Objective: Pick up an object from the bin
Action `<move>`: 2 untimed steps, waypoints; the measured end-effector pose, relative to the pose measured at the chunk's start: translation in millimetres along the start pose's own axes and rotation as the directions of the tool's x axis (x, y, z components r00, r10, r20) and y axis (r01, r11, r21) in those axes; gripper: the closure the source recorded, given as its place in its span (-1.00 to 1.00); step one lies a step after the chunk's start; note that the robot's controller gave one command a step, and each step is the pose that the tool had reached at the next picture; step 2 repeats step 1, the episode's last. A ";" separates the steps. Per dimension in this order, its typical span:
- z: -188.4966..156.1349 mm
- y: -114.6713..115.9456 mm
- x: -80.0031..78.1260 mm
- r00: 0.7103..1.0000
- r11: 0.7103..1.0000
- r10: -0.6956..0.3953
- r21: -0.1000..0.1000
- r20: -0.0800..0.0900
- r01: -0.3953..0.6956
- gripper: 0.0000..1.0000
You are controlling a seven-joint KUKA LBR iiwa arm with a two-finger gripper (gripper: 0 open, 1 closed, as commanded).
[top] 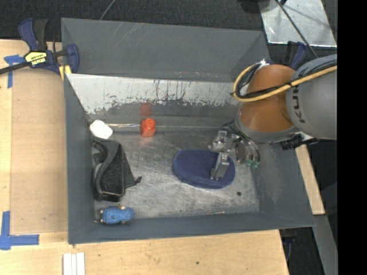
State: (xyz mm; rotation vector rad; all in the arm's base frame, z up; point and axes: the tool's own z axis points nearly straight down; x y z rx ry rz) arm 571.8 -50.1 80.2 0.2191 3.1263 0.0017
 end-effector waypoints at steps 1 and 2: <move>-164.8 5.2 -3.4 0.998 0.998 -0.067 0.002 0.006 0.067 1.00; -164.8 5.2 -3.4 0.998 0.998 -0.067 0.002 0.006 0.067 1.00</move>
Offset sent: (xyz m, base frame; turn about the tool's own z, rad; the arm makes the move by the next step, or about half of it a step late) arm 0.0002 0.0060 0.1593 -0.0680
